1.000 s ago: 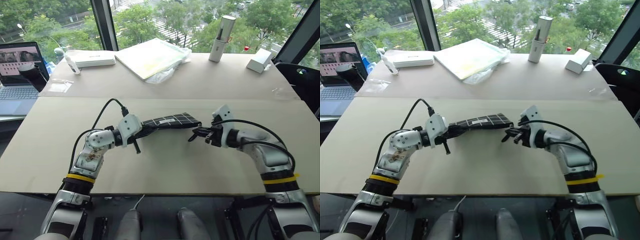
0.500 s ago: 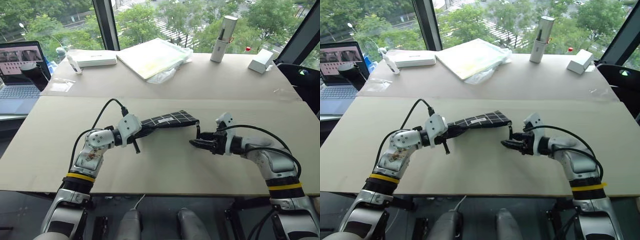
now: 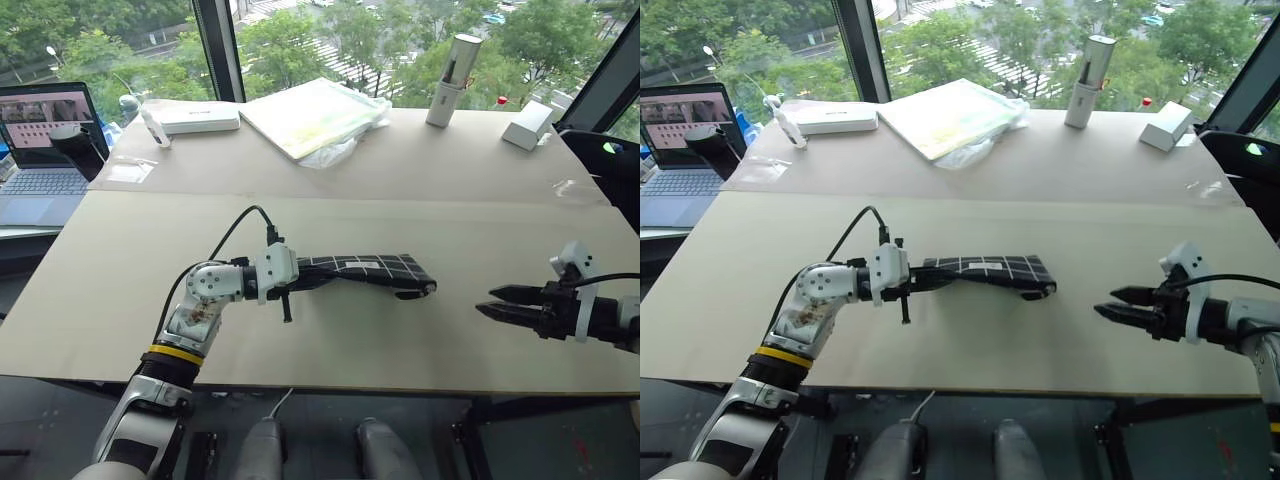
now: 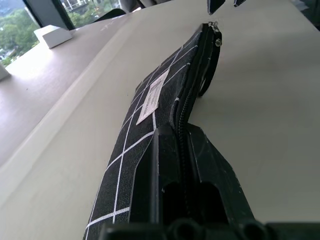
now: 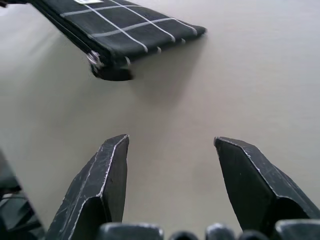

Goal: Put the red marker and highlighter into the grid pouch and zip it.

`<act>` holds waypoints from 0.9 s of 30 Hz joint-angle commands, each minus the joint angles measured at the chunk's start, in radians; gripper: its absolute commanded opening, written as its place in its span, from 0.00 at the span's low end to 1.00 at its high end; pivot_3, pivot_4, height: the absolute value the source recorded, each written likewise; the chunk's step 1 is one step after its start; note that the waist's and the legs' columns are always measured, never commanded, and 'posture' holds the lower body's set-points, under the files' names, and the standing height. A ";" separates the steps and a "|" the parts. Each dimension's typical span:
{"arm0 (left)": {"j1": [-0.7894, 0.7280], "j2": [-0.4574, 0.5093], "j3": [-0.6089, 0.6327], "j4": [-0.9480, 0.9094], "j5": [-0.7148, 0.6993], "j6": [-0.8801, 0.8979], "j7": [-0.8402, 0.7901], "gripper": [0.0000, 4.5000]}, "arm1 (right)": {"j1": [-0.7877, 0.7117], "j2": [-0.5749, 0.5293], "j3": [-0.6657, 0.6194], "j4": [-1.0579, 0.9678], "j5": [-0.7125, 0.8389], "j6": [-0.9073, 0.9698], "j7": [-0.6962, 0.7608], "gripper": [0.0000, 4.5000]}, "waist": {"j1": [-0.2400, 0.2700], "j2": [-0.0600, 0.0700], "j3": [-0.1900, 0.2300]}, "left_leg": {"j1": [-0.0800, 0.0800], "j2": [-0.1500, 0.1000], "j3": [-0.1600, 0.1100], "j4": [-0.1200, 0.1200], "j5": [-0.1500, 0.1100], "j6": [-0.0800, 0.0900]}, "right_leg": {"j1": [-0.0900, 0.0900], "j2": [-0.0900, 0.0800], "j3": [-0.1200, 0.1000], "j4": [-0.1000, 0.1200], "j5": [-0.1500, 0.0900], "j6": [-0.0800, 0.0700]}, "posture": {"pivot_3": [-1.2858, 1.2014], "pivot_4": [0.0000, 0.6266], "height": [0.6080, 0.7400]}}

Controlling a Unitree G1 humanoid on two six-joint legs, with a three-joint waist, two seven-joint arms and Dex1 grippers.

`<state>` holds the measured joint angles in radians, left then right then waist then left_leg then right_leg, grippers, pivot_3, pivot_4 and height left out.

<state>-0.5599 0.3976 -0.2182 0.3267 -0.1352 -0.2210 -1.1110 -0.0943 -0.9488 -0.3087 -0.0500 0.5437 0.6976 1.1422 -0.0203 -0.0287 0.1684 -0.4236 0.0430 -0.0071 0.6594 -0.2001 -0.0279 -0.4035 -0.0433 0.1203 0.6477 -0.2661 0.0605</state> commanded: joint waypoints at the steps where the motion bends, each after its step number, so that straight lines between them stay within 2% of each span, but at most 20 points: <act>1: -0.036 -0.034 -0.017 0.130 0.056 -0.087 0.039 0.08 | 0.014 0.016 -0.049 -0.059 0.030 -0.006 -0.038 0.68 | -0.001 0.000 0.000 | 0.000 0.000 0.000 0.000 0.000 0.000 | 0.000 0.000 0.000 0.000 0.000 0.000 | 0.52 0.24 0.93; 2: -0.034 -0.039 -0.020 0.144 0.050 -0.087 0.025 0.16 | 0.020 0.019 -0.048 -0.064 0.027 -0.006 -0.044 0.68 | 0.000 0.000 0.000 | 0.000 0.000 0.000 0.000 0.000 0.000 | 0.000 0.000 0.000 0.000 0.000 0.001 | 0.52 0.24 0.93; 3: -0.030 -0.041 -0.022 0.150 0.051 -0.095 0.019 0.20 | 0.025 0.019 -0.050 -0.067 0.028 -0.004 -0.051 0.68 | 0.000 0.000 0.000 | 0.000 0.000 0.000 0.000 0.000 0.000 | 0.000 0.000 0.000 0.000 0.000 0.000 | 0.52 0.24 0.93; 6: -0.023 -0.044 -0.021 0.139 0.046 -0.098 0.014 0.44 | 0.033 0.015 -0.055 -0.067 0.034 -0.002 -0.057 0.68 | 0.001 0.000 0.000 | -0.001 0.000 0.000 0.000 0.000 0.000 | -0.001 0.000 0.000 0.000 0.002 -0.004 | 0.52 0.24 0.93; 9: -0.005 -0.055 0.002 0.075 0.002 -0.028 0.024 0.68 | 0.030 0.009 -0.054 -0.052 0.030 -0.009 -0.061 0.68 | 0.002 0.000 0.000 | -0.001 0.000 0.000 0.000 0.000 0.000 | -0.001 0.000 0.000 0.000 0.003 -0.005 | 0.52 0.24 0.93; 12: 0.048 -0.064 0.037 -0.112 -0.156 0.211 0.011 0.90 | 0.021 0.002 -0.051 -0.028 0.024 -0.017 -0.056 0.68 | 0.002 0.000 0.000 | -0.001 0.000 0.000 0.000 0.000 0.000 | -0.001 0.000 0.000 0.000 0.003 -0.005 | 0.52 0.24 0.93; 16: 0.096 -0.016 0.135 -0.365 -0.366 0.577 0.100 0.90 | -0.012 -0.016 -0.043 0.026 0.012 -0.032 -0.043 0.68 | 0.000 0.000 0.000 | -0.001 0.000 0.000 0.000 0.000 0.000 | -0.001 0.000 0.000 0.000 0.003 -0.004 | 0.52 0.24 0.93; 20: 0.159 0.059 0.322 -0.507 -0.534 0.808 0.245 0.90 | -0.068 -0.029 -0.031 0.112 0.004 -0.056 -0.018 0.68 | -0.009 0.000 0.000 | 0.000 0.001 0.000 0.000 0.000 0.000 | -0.001 0.000 0.000 0.001 0.000 0.001 | 0.52 0.24 0.93; 27: 0.315 0.177 0.495 -0.548 -0.556 0.881 0.323 0.90 | -0.153 -0.016 -0.001 0.228 -0.018 -0.095 0.004 0.68 | -0.018 0.000 0.000 | 0.000 0.000 0.000 0.000 -0.001 0.001 | 0.000 -0.001 0.000 0.000 0.001 -0.002 | 0.52 0.24 0.93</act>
<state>-0.2810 0.5447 0.2154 -0.1851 -0.6743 0.6590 -0.7995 -0.2220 -0.9588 -0.3017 0.1531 0.5321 0.6397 1.1335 -0.0380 -0.0286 0.1686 -0.4238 0.0432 -0.0072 0.6594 -0.2007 -0.0270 -0.4038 -0.0438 0.1202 0.6477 -0.2650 0.0590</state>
